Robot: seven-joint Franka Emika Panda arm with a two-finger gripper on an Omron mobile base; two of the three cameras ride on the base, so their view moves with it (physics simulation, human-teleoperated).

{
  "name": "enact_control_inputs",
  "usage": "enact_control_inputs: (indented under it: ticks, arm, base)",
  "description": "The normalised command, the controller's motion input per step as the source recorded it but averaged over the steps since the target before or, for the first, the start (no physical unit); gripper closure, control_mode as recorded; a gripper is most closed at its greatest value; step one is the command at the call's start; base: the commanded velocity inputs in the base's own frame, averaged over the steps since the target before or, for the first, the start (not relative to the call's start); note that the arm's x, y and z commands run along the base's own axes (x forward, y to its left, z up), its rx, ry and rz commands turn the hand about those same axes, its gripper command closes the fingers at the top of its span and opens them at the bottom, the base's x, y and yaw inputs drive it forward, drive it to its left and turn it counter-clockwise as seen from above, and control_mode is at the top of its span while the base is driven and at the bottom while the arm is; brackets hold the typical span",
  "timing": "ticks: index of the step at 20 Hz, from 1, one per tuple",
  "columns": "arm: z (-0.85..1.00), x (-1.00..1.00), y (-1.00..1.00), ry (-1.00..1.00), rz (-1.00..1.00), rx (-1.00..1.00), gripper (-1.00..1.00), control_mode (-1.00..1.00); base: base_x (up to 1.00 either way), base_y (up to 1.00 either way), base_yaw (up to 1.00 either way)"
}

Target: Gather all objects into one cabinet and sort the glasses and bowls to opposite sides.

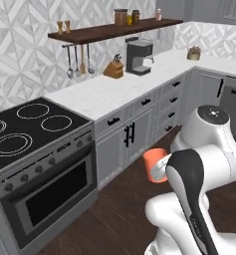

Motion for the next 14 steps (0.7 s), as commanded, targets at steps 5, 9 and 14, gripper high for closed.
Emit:
enact_control_inputs:
  ticks: [5, 9, 14]
  arm:
    - [0.0, 0.0, 0.0, 0.0, 0.0, 0.0, 1.0, 1.0]
    - [0.0, 0.0, 0.0, 0.0, 0.0, 0.0, 1.0, 1.0]
    - [0.0, 0.0, 0.0, 0.0, 0.0, 0.0, 1.0, 1.0]
  base:
    - [0.0, 1.0, 0.04]
    - [0.0, 1.0, 0.02]
    - [-0.15, 0.88, 0.03]
